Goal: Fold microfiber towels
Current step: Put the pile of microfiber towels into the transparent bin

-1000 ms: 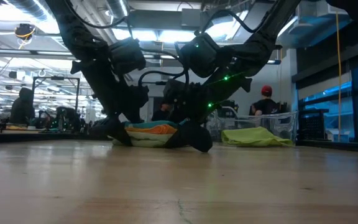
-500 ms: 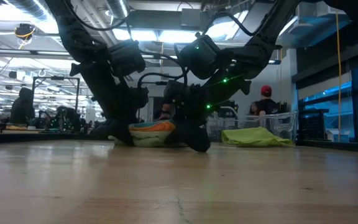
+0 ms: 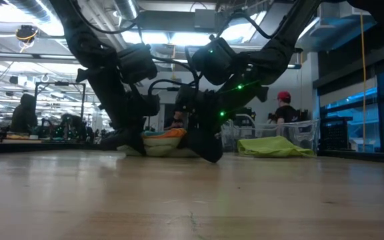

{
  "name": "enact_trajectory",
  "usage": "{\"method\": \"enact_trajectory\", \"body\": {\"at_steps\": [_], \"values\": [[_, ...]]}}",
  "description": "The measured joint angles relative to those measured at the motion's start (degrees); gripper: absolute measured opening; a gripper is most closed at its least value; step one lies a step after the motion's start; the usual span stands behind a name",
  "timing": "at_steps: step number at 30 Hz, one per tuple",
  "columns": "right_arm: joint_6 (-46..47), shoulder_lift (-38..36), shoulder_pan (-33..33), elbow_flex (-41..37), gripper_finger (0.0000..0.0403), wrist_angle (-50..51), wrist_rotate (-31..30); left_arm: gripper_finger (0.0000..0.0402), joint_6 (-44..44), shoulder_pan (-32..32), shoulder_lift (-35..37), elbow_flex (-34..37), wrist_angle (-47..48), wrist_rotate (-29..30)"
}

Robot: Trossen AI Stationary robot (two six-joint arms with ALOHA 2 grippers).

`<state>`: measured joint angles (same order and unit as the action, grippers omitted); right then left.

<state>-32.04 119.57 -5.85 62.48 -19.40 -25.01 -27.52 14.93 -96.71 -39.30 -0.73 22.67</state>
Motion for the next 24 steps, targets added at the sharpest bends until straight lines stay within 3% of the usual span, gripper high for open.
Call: {"method": "enact_trajectory", "body": {"at_steps": [4, 13, 24], "values": [[0.06, 0.0, 0.78, 1.52, 0.0036, 2.02, -4.35, 0.001, 0.39, -1.01, 0.04, -0.99, 0.52, 2.86], [0.59, -0.21, 3.0, 6.11, 0.0036, 10.08, -4.48, 0.0009, 1.62, -4.44, 0.79, -5.42, 10.05, 8.63], [3.49, -7.83, 4.24, 8.07, 0.0036, 18.99, -5.91, 0.0008, 3.46, -9.29, 9.81, -12.04, 22.38, 15.05]]}}
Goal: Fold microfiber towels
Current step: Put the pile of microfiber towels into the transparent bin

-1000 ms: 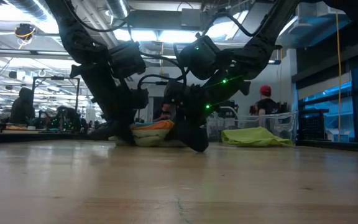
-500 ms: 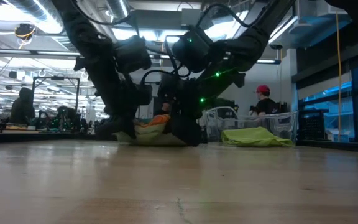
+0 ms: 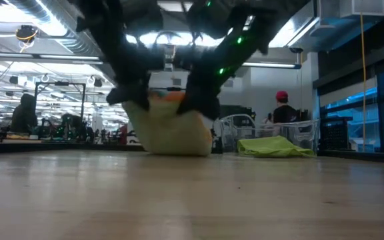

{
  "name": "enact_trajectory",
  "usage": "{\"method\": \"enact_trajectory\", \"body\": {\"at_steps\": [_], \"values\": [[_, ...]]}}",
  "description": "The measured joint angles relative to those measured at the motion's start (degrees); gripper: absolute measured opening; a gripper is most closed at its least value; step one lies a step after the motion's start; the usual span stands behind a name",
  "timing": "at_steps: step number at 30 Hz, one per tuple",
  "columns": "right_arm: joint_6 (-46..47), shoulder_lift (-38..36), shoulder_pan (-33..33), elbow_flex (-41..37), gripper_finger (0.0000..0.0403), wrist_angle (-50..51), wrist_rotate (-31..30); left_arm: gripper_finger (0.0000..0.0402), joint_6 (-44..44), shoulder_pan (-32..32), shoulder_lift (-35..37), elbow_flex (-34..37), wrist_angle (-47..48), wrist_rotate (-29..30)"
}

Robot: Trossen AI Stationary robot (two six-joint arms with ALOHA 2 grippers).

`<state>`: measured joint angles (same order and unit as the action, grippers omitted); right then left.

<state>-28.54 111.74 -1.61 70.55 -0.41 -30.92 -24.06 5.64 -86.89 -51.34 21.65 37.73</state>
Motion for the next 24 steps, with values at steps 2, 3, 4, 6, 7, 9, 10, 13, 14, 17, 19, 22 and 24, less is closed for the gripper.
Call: {"method": "enact_trajectory", "body": {"at_steps": [2, 3, 4, 6, 7, 9, 10, 13, 14, 17, 19, 22, 24], "values": [[0.01, -2.48, 0.0, 0.0, 0.0036, 2.03, -0.04, 0.0008, -0.17, 0.0, 1.28, -1.83, 2.1, 0.0], [0.03, -3.52, -0.04, 0.0, 0.0036, 2.28, -0.07, 0.0008, -0.3, 0.1, 1.61, -3.15, 3.25, 0.13], [0.01, -4.95, -0.07, 0.0, 0.0036, 3.25, -0.14, 0.0008, -0.44, 0.13, 1.7, -4.66, 3.81, 0.28], [-0.06, -7.75, -0.07, -0.05, 0.0036, 4.62, -0.56, 0.0008, -1.77, 0.14, 1.83, -7.65, 5.59, 0.34], [-0.07, -9.18, -0.05, -0.05, 0.0036, 5.64, -0.57, 0.0008, -2.6, 0.12, 1.84, -9.36, 6.43, 0.32], [0.06, -12.07, -0.04, -0.05, 0.0036, 7.98, -0.6, 0.0008, -4.39, 0.12, 1.84, -12.49, 7.08, 0.3], [0.1, -13.36, -0.06, -0.05, 0.0036, 8.77, -0.9, 0.0008, -5.28, 0.13, 1.86, -14.03, 7.4, 0.32], [0.13, -17.39, -0.11, -0.04, 0.0036, 11.52, -2.61, 0.0008, -7.96, 0.6, 1.86, -18.83, 8.32, 0.14], [0.08, -18.75, -0.11, 0.0, 0.0036, 12.44, -2.92, 0.0008, -8.64, 0.87, 1.86, -20.7, 8.61, -0.38], [-0.03, -22.19, -0.26, 0.0, 0.0036, 14.41, -3.12, 0.0008, -10.32, 2.18, 1.53, -25.72, 8.61, -3.62], [-0.22, -24.45, -0.69, 0.0, 0.0036, 16.1, -3.85, 0.0008, -11.37, 3.01, 1.16, -28.33, 8.85, -5.25], [-0.3, -27.11, -1.96, 0.06, 0.0036, 18.61, -5.03, 0.0008, -12.56, 4.07, -0.38, -31.81, 8.28, -7.12], [-0.31, -28.31, -3.1, 0.04, 0.0036, 19.81, -5.09, 0.0008, -12.76, 4.63, -2.14, -33.88, 8.37, -8.7]]}}
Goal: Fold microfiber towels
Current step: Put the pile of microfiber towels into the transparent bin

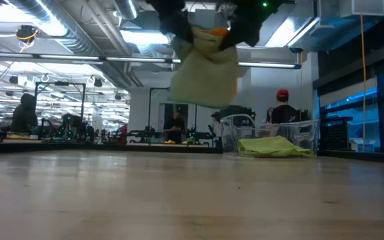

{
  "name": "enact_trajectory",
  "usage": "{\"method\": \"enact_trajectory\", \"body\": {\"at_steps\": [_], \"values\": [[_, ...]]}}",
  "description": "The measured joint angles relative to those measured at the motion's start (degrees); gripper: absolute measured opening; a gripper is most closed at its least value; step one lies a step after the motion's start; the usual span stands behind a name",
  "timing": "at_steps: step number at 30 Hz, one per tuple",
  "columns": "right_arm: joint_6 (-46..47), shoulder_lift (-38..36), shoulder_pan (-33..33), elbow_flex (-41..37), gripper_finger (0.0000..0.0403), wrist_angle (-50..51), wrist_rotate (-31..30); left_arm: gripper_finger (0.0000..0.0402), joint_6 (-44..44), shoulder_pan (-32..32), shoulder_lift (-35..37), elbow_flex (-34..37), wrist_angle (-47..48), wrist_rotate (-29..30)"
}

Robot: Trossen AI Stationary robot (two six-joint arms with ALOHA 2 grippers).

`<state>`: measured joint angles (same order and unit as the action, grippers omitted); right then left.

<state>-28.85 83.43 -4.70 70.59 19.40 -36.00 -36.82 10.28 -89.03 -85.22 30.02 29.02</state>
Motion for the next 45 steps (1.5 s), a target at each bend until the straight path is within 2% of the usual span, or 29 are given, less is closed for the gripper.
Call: {"method": "enact_trajectory", "body": {"at_steps": [7, 14, 20, 24, 27, 35, 45], "values": [[-0.35, -1.74, -4.91, -0.04, 0.0036, 8.7, -0.66, 0.0008, -5.84, 1.31, -10.94, -9.17, -0.29, -0.8], [-8.13, -2.52, -10.09, -0.07, 0.0036, 9.98, -7.28, 0.0008, -13.42, 4.71, -20.68, -23.16, -0.29, -1.18], [-10.94, -6.3, -16.0, -0.04, 0.0036, 10.78, -8.12, 0.0008, -15.38, 9.15, -25.43, -31.7, -0.26, -8.88], [-11.82, -8.2, -18.99, -0.04, 0.0036, 12.23, -8.07, 0.0008, -15.96, 11.32, -29.3, -33.86, -1.9, -13.62], [-11.9, -8.39, -21.15, -0.07, 0.0036, 12.69, -6.98, 0.0008, -16.5, 12.24, -32.3, -34.81, -4.96, -14.69], [-9.37, -3.77, -27.15, -0.69, 0.0036, 14.3, -0.17, 0.0008, -17.59, 13.93, -34.87, -37.01, -6.71, -17.43], [-15.09, -1.98, -30.78, -0.79, 0.0036, 6.99, -1.47, 0.0007, -17.6, 16.6, -35.62, -37.01, -9.96, -20.76]]}}
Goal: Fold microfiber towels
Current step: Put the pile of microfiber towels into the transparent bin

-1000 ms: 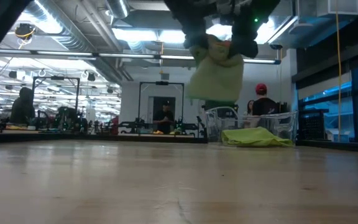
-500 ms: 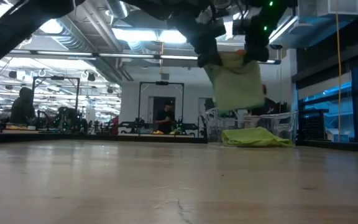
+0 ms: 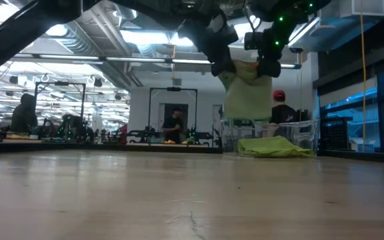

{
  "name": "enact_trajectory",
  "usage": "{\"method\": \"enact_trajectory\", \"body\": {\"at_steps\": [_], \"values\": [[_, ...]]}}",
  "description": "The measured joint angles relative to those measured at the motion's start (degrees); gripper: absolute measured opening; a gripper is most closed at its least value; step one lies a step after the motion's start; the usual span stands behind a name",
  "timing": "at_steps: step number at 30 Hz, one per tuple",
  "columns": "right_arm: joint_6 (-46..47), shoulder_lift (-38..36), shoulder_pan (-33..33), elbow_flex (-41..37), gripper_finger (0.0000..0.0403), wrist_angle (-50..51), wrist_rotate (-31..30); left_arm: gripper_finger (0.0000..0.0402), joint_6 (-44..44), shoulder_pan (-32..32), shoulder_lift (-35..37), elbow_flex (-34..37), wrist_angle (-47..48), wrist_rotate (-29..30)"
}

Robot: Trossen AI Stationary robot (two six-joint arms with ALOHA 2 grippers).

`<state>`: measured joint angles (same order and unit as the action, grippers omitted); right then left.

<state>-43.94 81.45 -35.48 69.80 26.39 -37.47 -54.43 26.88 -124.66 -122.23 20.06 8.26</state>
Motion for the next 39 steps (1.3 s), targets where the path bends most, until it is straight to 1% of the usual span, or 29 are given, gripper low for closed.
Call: {"method": "enact_trajectory", "body": {"at_steps": [4, 7, 10, 14, 15, 18, 22, 23, 25, 27, 30, 32, 36, 39], "values": [[0.22, 0.19, -0.84, -0.06, 0.0036, 1.84, -1.07, 0.0007, 1.29, 0.05, -1.87, -0.04, -1.63, -1.99], [0.43, 0.46, -1.78, -0.13, 0.0036, 2.99, -1.77, 0.0007, 1.45, -0.2, -4.06, -0.09, -4.02, -2.08], [2.9, 1.18, -2.43, -0.13, 0.0036, 5.26, -0.77, 0.0007, 1.87, -0.4, -6.01, -0.11, -4.09, -2.2], [6.76, 3.08, -2.63, -0.1, 0.0036, 11.19, 1.09, 0.0007, 3.31, -1.47, -6.45, -0.08, -1.84, -2.13], [7.94, 3.61, -2.63, -0.02, 0.0036, 12.76, 1.91, 0.0007, 3.33, -1.75, -6.45, -0.07, -1.63, -2.11], [11.61, 4.49, -2.54, 0.0, 0.0036, 15.9, 6.95, 0.0007, 4.99, -2.66, -6.45, 0.02, 0.35, -2.08], [14.08, 4.63, -1.48, 0.0, 0.0036, 18.57, 9.03, 0.0007, 8.31, -3.29, -6.19, 0.02, 5.99, -5.53], [15.06, 4.63, -1.27, 0.0, 0.0036, 20.01, 10.02, 0.0007, 9.16, -3.53, -6.21, 0.0, 7.3, -5.93], [17.13, 4.65, -0.87, 0.0, 0.0036, 23.05, 13.85, 0.0012, 10.39, -4.15, -6.28, 0.02, 9.95, -6.76], [19.92, 4.66, -0.72, 0.0, 0.005, 25.86, 17.86, 0.0029, 10.85, -4.88, -6.28, 0.57, 10.63, -8.12], [22.74, 4.74, -0.87, -0.16, 0.0092, 28.64, 22.68, 0.0054, 10.91, -6.18, -6.28, 0.69, 11.15, -8.66], [24.77, 4.74, -0.9, -0.17, 0.012, 30.52, 22.85, 0.0069, 10.97, -7.38, -6.25, 0.57, 11.23, -7.24], [28.59, 4.74, -0.85, -0.15, 0.017, 36.1, 23.32, 0.0106, 13.79, -9.52, -5.87, 0.57, 12.97, -1.42], [32.06, 4.7, -0.83, -0.11, 0.02, 40.52, 26.02, 0.0143, 16.53, -10.67, -5.27, -0.4, 18.5, -0.16]]}}
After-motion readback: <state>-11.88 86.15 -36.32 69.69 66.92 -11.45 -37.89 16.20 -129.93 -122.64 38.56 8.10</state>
